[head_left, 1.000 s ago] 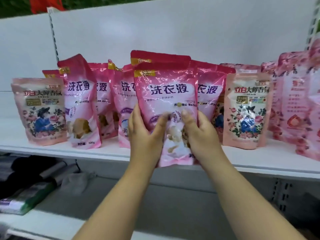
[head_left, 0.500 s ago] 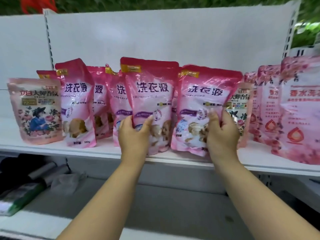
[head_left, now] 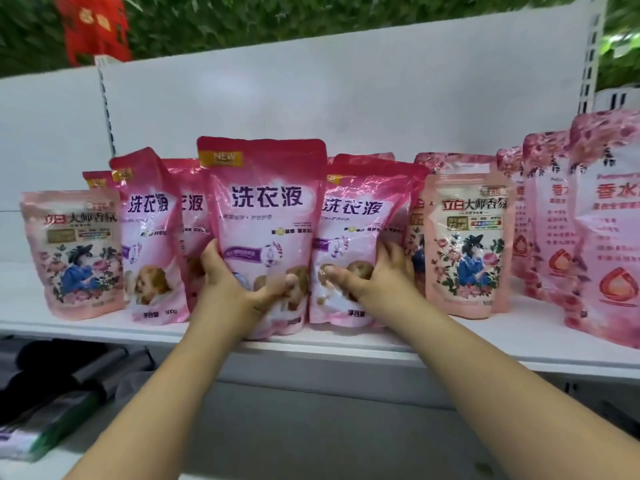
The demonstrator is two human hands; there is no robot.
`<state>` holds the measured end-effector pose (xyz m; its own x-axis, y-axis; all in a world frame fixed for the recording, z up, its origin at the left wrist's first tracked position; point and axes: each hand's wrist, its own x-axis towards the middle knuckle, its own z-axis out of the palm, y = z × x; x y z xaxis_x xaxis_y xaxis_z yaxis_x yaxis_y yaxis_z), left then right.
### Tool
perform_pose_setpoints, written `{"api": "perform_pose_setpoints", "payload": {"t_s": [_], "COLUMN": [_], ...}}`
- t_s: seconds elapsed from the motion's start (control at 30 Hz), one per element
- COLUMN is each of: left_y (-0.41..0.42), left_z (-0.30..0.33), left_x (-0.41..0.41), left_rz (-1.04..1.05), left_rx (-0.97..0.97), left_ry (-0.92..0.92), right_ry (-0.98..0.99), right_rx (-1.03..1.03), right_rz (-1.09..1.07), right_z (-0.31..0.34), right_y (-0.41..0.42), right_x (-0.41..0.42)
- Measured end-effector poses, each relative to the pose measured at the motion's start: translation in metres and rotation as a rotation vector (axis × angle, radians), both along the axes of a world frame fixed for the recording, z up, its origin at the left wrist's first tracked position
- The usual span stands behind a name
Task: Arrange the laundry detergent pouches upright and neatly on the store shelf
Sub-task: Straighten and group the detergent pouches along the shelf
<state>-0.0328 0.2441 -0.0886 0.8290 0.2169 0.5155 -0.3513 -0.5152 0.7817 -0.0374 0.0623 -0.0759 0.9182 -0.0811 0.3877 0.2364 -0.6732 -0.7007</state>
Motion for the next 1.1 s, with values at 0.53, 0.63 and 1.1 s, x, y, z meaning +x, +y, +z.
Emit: {"api": "perform_pose_setpoints", "payload": {"t_s": [0.53, 0.63, 1.1], "left_y": [0.003, 0.007, -0.058], "left_z": [0.005, 0.005, -0.029], "left_x": [0.035, 0.025, -0.022], "left_rz": [0.066, -0.033, -0.122], "left_rx": [-0.005, -0.028, 0.439], "left_ry": [0.067, 0.108, -0.649], "right_ry": [-0.082, -0.056, -0.352], "right_rx": [-0.011, 0.105, 0.249], "right_rz": [-0.01, 0.037, -0.436], "right_z": [-0.003, -0.004, 0.007], "right_y": [-0.009, -0.017, -0.096], "right_x": [0.022, 0.01, -0.033]}}
